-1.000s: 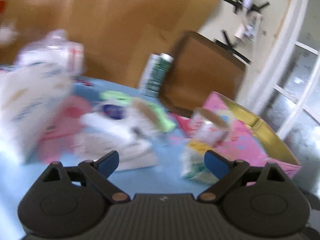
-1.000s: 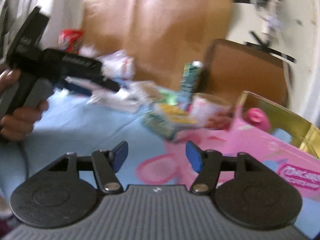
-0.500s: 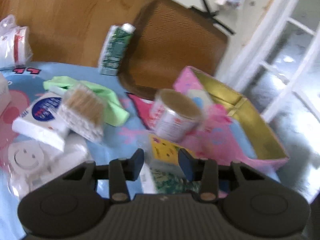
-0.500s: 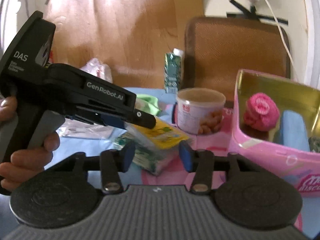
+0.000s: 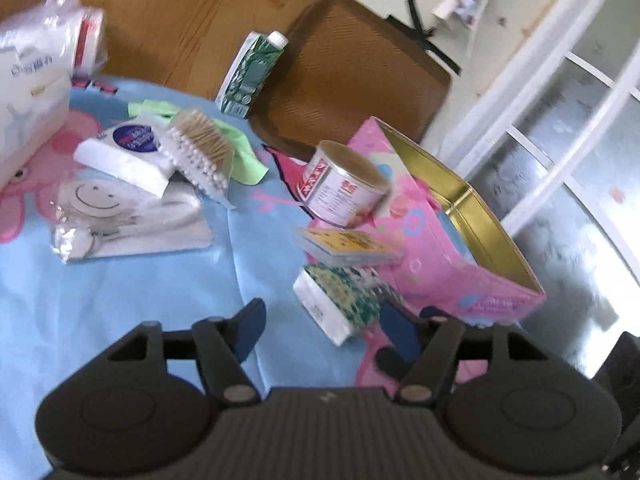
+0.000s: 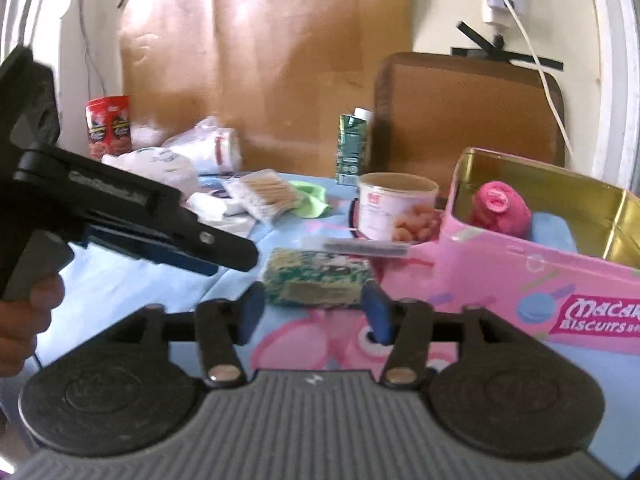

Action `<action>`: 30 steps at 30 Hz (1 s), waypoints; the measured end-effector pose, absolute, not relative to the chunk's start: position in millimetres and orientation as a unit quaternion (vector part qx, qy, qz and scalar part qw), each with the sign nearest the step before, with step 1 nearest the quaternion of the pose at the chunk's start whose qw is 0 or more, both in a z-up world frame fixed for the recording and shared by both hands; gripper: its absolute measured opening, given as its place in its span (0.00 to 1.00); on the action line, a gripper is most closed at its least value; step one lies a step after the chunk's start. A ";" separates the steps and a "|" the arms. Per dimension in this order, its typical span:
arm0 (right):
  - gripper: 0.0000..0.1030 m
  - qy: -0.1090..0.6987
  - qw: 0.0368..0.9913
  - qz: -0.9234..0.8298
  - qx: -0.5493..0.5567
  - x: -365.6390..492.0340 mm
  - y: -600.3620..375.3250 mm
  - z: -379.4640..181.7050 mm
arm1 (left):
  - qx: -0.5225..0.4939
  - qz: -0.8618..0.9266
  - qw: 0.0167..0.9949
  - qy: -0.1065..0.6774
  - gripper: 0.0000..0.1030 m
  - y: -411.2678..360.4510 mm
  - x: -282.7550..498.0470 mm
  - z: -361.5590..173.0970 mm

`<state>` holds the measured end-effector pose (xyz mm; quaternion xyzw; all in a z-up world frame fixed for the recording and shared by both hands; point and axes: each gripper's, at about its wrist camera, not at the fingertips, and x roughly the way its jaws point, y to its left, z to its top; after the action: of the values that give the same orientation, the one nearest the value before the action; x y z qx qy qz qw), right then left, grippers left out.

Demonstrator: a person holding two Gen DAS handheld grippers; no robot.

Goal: Organize soft objects
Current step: 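Grasp the green-patterned tissue pack with the left gripper, then place the tissue pack into the pink tin and release it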

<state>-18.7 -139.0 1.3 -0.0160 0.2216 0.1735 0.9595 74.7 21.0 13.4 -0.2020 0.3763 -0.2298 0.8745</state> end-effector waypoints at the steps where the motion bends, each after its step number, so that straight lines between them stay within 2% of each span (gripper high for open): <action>1: 0.71 0.233 0.955 0.183 -0.010 -10.1 -140.2 1.4 | -0.203 -0.226 0.873 0.381 0.64 17.9 82.2 12.4; 2: 0.75 0.244 0.952 0.186 -0.006 -1.2 -140.8 0.0 | -0.204 -0.219 0.872 0.387 0.62 13.7 90.0 10.5; 3: 0.76 0.254 0.950 0.182 -0.007 8.9 -138.7 -2.9 | -0.204 -0.219 0.870 0.392 0.57 9.5 94.0 8.4; 4: 0.76 0.265 0.947 0.180 -0.014 18.0 -134.4 -6.8 | -0.204 -0.222 0.867 0.397 0.45 5.9 97.7 5.4; 5: 0.74 0.275 0.944 0.180 -0.021 21.9 -129.2 -10.9 | -0.200 -0.218 0.869 0.397 0.41 2.5 98.4 3.7; 6: 0.68 0.284 0.942 0.179 -0.023 25.6 -124.7 -15.0 | -0.192 -0.213 0.873 0.395 0.39 -0.8 94.1 4.4; 7: 0.46 0.278 0.945 0.170 -0.031 24.3 -120.3 -14.9 | -0.183 -0.213 0.876 0.392 0.39 -2.7 89.1 6.1; 16: 0.45 0.240 0.956 0.165 -0.045 -54.3 -126.7 -21.5 | -0.157 -0.279 0.859 0.398 0.39 -16.4 32.9 9.5; 25: 0.45 0.128 0.988 0.056 -0.059 -61.8 -167.1 12.6 | -0.089 -0.336 0.880 0.324 0.43 -109.0 70.4 75.6; 30: 0.45 0.117 0.993 -0.009 -0.028 -42.1 -221.5 24.5 | -0.053 -0.354 0.877 0.320 0.43 -181.5 101.9 82.5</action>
<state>-42.1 -221.5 24.5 -0.0275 0.1170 -0.0092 0.9927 101.9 -181.5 82.5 -0.0533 0.3203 -0.3536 0.8772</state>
